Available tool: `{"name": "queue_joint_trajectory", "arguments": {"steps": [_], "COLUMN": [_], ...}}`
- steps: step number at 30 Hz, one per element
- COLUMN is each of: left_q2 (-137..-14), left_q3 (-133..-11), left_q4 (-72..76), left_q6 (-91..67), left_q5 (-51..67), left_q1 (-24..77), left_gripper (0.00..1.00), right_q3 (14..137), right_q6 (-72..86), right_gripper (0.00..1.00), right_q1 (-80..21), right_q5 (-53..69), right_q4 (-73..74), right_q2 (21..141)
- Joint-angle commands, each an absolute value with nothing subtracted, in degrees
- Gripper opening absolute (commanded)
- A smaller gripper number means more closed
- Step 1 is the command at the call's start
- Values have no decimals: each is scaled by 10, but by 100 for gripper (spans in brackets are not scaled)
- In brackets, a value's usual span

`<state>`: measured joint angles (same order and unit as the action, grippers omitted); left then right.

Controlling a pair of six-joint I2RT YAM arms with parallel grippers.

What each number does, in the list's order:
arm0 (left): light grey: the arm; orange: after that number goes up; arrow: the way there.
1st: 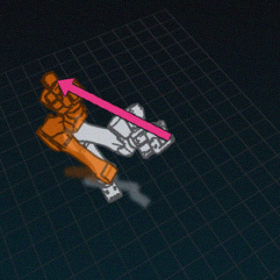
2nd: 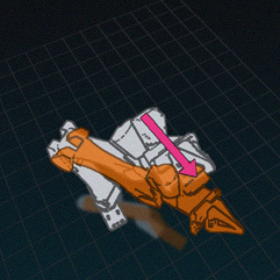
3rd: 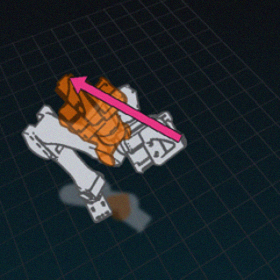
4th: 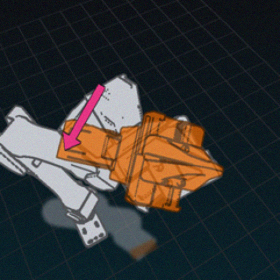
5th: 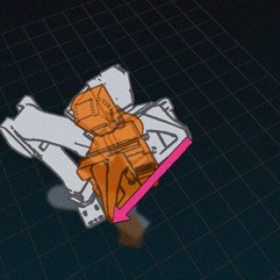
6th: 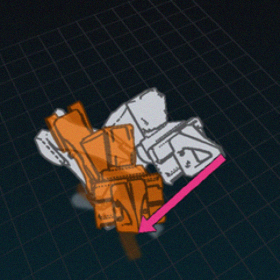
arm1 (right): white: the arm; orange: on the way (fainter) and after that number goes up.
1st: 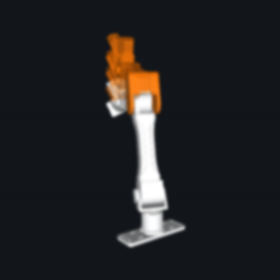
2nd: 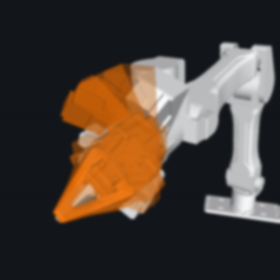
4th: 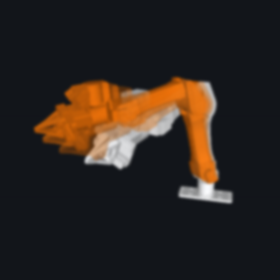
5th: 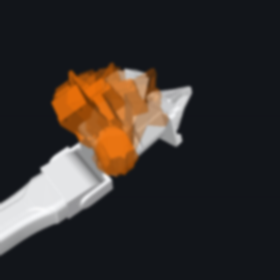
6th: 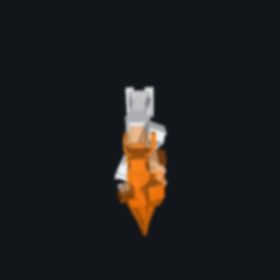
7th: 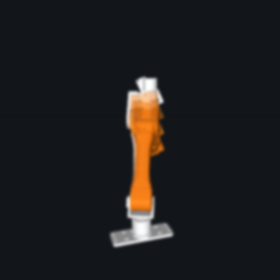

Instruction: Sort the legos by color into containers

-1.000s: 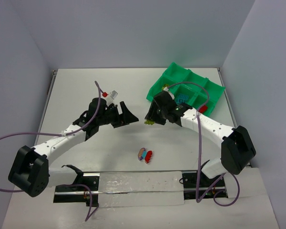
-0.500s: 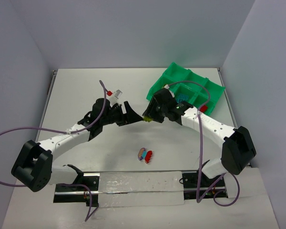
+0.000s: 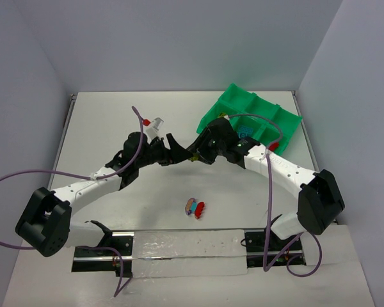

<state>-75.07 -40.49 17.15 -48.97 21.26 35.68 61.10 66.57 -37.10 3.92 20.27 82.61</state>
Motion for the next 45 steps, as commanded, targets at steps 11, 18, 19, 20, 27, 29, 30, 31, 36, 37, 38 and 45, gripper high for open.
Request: {"name": "queue_joint_trajectory", "arguments": {"steps": [11, 18, 19, 20, 27, 29, 30, 31, 36, 37, 38, 45], "left_q2": [-768, -780, -781, -781, -779, -777, -777, -776, -773, -774, -776, -787], "left_q3": [-417, -435, -435, -435, -435, -435, -435, -435, -431, -433, -436, -446], "left_q4": [193, 192, 192, 192, 189, 184, 181, 180, 177, 175, 173, 162], "left_q6": [-483, -485, -486, -486, -486, -485, -485, -484, -486, -485, -482, -482], "left_q5": [179, 169, 168, 167, 159, 157, 156, 155, 150, 151, 152, 157], "left_q1": [364, 371, 372, 374, 377, 377, 377, 377, 377, 377, 377, 376], "left_gripper": [76, 69, 67, 66, 45, 44, 43, 43, 60, 67, 71, 78], "right_q3": [579, 585, 585, 585, 587, 589, 589, 590, 592, 592, 592, 588], "right_q6": [716, 715, 715, 715, 717, 717, 717, 717, 715, 716, 716, 717], "right_gripper": [17, 17, 17, 17, 17, 16, 16, 16, 16, 16, 16, 16], "right_q1": [-361, -361, -362, -362, -361, -361, -361, -361, -361, -361, -361, -361], "right_q5": [98, 102, 102, 102, 112, 113, 113, 111, 108, 108, 109, 115], "right_q4": [121, 120, 120, 120, 112, 111, 111, 111, 112, 111, 111, 103], "right_q2": [813, 815, 815, 815, 824, 826, 828, 827, 829, 829, 831, 833]}}
